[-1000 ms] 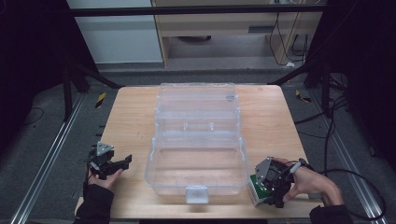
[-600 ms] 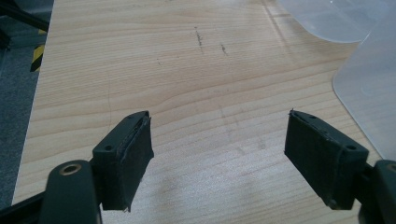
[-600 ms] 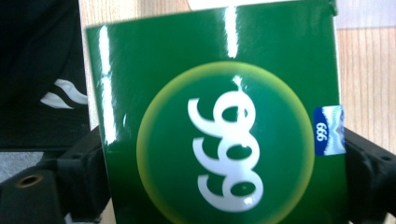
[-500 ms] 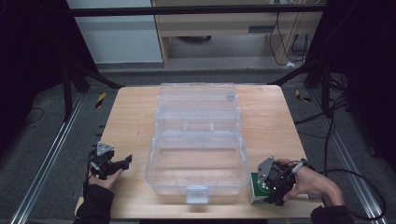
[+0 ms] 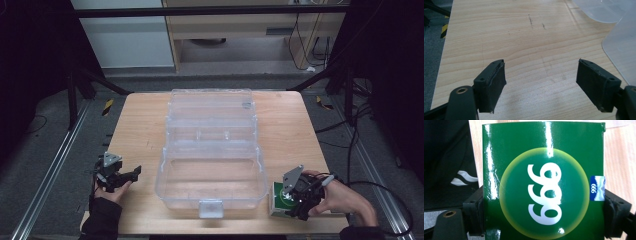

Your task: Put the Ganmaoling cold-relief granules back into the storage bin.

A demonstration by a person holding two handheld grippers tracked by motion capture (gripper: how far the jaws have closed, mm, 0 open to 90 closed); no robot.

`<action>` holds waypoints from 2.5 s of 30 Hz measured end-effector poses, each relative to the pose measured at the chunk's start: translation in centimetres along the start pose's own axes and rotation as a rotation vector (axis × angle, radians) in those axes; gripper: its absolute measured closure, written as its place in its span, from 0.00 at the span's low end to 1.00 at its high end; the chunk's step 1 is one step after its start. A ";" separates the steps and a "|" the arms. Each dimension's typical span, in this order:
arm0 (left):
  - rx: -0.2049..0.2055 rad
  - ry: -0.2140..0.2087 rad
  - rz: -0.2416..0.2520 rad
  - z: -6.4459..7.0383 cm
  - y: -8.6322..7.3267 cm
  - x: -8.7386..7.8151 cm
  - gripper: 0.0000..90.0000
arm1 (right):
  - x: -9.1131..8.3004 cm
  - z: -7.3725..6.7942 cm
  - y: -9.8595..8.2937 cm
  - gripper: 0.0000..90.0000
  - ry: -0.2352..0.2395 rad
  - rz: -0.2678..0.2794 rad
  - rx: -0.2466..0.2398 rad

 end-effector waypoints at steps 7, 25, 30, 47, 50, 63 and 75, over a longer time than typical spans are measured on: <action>0.000 0.001 -0.001 0.0 0.0 0.0 0.25 | -1.9 -0.1 -0.6 0.18 -0.031 0.018 0.027; 0.002 -0.001 -0.002 0.1 0.0 0.0 0.25 | -8.1 -0.2 1.8 0.18 -0.113 0.088 0.051; 0.002 -0.001 -0.002 0.1 0.0 0.0 0.25 | -9.1 -0.3 2.9 0.18 -0.112 0.076 0.049; 0.000 -0.001 -0.002 0.1 0.0 0.0 0.25 | -11.2 0.5 8.0 0.18 -0.144 0.126 -0.017; -0.001 -0.001 -0.001 0.1 0.0 0.0 0.25 | -11.0 0.6 9.2 0.18 -0.136 0.136 -0.036; -0.002 -0.003 0.000 0.0 0.0 0.0 0.25 | -9.5 1.6 12.0 0.18 -0.121 0.131 -0.062; -0.001 -0.004 0.002 0.0 0.0 0.0 0.25 | -7.5 2.3 13.5 0.18 -0.119 0.134 -0.087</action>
Point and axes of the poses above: each handheld gripper's, and its own axes: x roughly forward along the jaws, y roughly out of its top, z roughly to its right, the point moved 3 cm from there along x, roughly forward along the jaws, and after that the axes turned 4 degrees about -x, right-handed, at the moved point
